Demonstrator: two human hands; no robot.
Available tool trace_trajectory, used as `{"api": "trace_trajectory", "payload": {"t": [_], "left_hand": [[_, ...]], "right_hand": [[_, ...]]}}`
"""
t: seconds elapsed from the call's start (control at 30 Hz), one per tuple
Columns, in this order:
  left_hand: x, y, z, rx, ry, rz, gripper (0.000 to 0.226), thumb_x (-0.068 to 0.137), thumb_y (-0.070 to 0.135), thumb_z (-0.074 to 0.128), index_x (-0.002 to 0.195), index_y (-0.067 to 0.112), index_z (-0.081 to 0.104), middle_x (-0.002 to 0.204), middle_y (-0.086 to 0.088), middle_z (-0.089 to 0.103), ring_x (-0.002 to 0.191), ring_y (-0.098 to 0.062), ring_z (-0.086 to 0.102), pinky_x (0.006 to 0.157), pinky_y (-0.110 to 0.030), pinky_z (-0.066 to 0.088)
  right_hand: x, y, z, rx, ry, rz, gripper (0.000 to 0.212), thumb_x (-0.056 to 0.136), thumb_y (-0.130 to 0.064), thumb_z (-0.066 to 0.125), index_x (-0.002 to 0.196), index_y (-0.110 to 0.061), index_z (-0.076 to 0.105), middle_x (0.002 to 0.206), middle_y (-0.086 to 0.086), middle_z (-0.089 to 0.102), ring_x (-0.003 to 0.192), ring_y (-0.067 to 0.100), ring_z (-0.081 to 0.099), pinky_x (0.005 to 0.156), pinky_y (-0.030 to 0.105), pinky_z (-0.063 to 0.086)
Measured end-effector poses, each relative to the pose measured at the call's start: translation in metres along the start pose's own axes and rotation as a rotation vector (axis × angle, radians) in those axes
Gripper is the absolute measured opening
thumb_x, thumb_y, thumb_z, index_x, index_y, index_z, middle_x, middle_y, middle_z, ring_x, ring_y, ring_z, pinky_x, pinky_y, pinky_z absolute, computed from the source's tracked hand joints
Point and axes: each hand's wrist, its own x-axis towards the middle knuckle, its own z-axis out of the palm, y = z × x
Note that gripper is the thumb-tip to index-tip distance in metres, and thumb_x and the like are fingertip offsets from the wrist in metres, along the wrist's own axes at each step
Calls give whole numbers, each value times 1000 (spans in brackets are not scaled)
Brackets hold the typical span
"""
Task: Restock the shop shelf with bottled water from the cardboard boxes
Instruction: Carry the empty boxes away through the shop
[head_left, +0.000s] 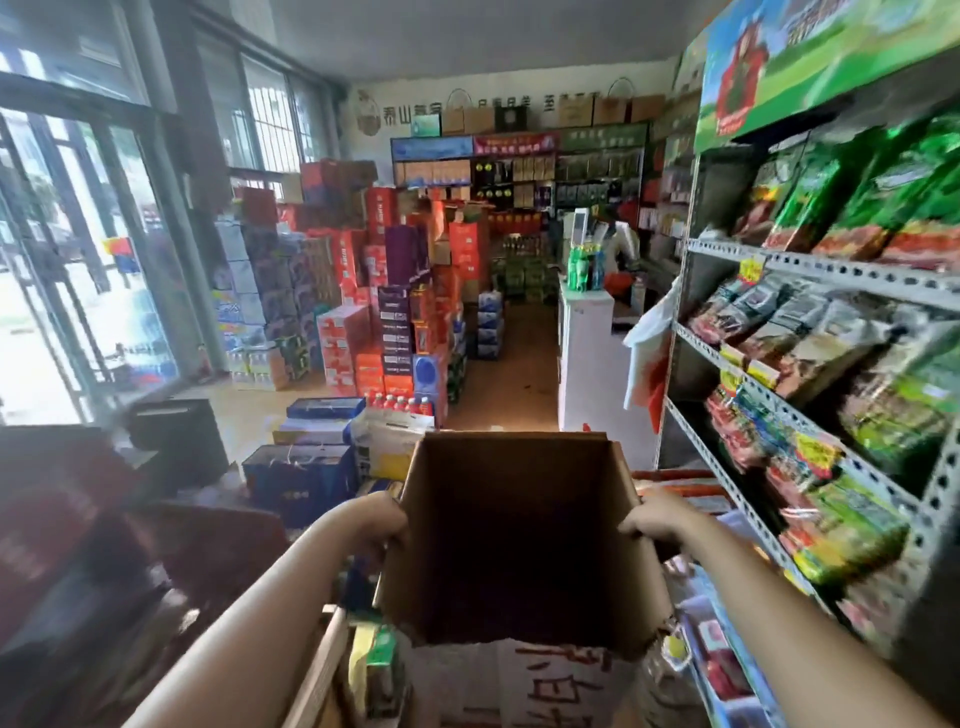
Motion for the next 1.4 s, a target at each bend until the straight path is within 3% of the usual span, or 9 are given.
{"api": "trace_trajectory", "payload": {"t": [0.17, 0.33, 0.53, 0.67, 0.8, 0.93, 1.13, 1.23, 1.4], "left_hand": [[126, 52, -51, -23, -76, 39, 17, 79, -12, 48, 82, 2, 56, 65, -15, 50, 55, -22, 50, 51, -26, 43], [261, 93, -87, -33, -100, 15, 16, 84, -9, 52, 92, 3, 56, 72, -13, 55, 54, -19, 55, 48, -26, 47], [429, 154, -137, -117, -74, 17, 17, 85, -9, 48, 96, 1, 56, 76, -13, 57, 60, -19, 59, 55, -28, 53], [537, 197, -176, -227, -27, 22, 22, 84, -16, 41, 80, 3, 53, 70, -14, 51, 58, -22, 56, 60, -35, 54], [641, 239, -210, -184, 7, 19, 27, 86, -15, 42, 70, 7, 47, 63, -10, 44, 51, -18, 48, 45, -22, 45], [755, 271, -244, -132, 20, 35, 23, 86, -10, 48, 73, 9, 50, 68, -10, 52, 58, -18, 55, 53, -28, 53], [942, 329, -306, -25, -18, 40, 12, 84, -7, 53, 90, 1, 60, 74, -13, 58, 64, -23, 61, 62, -35, 56], [1022, 368, -336, 9, -16, 49, 19, 81, -4, 58, 100, -2, 61, 90, -20, 64, 87, -32, 68, 80, -43, 58], [1152, 421, -366, 41, -30, 65, 22, 84, -3, 57, 105, -4, 61, 93, -16, 63, 82, -30, 66, 74, -40, 57]], "right_hand": [[118, -59, -13, -17, 10, 27, 22, 81, -12, 70, 66, -13, 52, 90, 13, 63, 76, 24, 62, 54, 21, 43], [265, -98, -15, 4, 21, 49, 27, 79, -17, 71, 100, -2, 63, 103, 16, 65, 94, 28, 64, 66, 25, 45], [468, -166, -30, -3, -7, 8, 23, 75, -12, 73, 90, -1, 60, 101, 21, 67, 96, 35, 67, 81, 40, 55], [575, -223, -46, -4, 9, -11, 20, 76, -11, 73, 74, -6, 54, 78, 11, 59, 81, 30, 64, 60, 29, 50], [685, -267, -51, 11, 27, -15, 22, 78, -12, 72, 91, -3, 56, 86, 12, 59, 73, 22, 57, 56, 24, 46], [804, -302, -46, -7, 27, -12, 35, 81, -15, 71, 110, 0, 56, 105, 15, 58, 89, 24, 55, 70, 25, 43], [983, -367, -48, 45, 35, -11, 25, 77, -10, 72, 92, -3, 54, 84, 11, 56, 82, 26, 58, 66, 27, 44], [1059, -400, -61, 50, 62, 6, 21, 78, -13, 71, 80, -7, 51, 80, 7, 53, 76, 21, 53, 58, 24, 39], [1195, -437, -72, 104, 61, 37, 18, 77, -5, 68, 76, -5, 50, 72, 12, 52, 63, 24, 54, 54, 27, 44]]}}
